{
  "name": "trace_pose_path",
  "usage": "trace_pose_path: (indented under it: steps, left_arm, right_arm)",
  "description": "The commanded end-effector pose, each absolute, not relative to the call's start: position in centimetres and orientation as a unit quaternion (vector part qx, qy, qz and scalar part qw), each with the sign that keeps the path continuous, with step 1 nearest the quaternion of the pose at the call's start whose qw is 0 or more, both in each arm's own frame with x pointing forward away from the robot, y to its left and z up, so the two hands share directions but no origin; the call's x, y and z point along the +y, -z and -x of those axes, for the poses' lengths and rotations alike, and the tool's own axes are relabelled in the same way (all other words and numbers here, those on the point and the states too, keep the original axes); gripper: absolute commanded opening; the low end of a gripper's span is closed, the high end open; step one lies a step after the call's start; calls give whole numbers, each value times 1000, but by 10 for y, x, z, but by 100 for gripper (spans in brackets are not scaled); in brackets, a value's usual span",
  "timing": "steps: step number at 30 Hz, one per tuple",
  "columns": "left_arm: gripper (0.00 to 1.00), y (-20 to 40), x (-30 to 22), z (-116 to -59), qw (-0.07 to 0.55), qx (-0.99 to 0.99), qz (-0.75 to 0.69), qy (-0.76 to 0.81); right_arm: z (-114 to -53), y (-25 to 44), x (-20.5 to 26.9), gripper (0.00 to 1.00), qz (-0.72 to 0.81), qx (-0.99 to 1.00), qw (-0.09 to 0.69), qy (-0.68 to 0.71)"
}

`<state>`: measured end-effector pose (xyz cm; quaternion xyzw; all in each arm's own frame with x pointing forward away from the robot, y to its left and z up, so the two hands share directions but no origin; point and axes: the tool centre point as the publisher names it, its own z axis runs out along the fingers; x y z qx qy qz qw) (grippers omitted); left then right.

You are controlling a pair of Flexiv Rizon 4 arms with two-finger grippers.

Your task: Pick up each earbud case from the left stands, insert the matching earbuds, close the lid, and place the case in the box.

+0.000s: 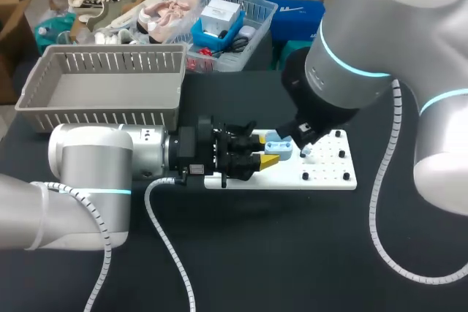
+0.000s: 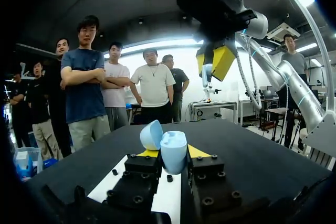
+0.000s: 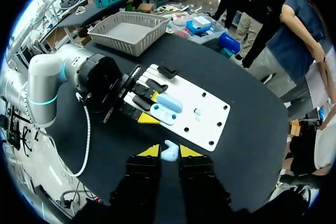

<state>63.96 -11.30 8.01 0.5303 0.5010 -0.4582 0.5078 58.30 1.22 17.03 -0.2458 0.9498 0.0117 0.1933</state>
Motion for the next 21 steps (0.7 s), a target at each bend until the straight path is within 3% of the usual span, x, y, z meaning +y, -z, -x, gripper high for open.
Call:
trace_pose_path:
  steps: [1,14,21]
  left_arm:
    - [0,-79,-114,-640,508,501,-530,458]
    - [0,-79,-114,-640,508,501,-530,458]
    - [0,-79,-114,-640,508,501,-530,458]
  right_arm:
    - [-583,-170,13,0,245,950,193,-11]
    - [-584,-180,15,0,185,960,207,-22]
    - [-570,-191,10,0,123,971,198,45]
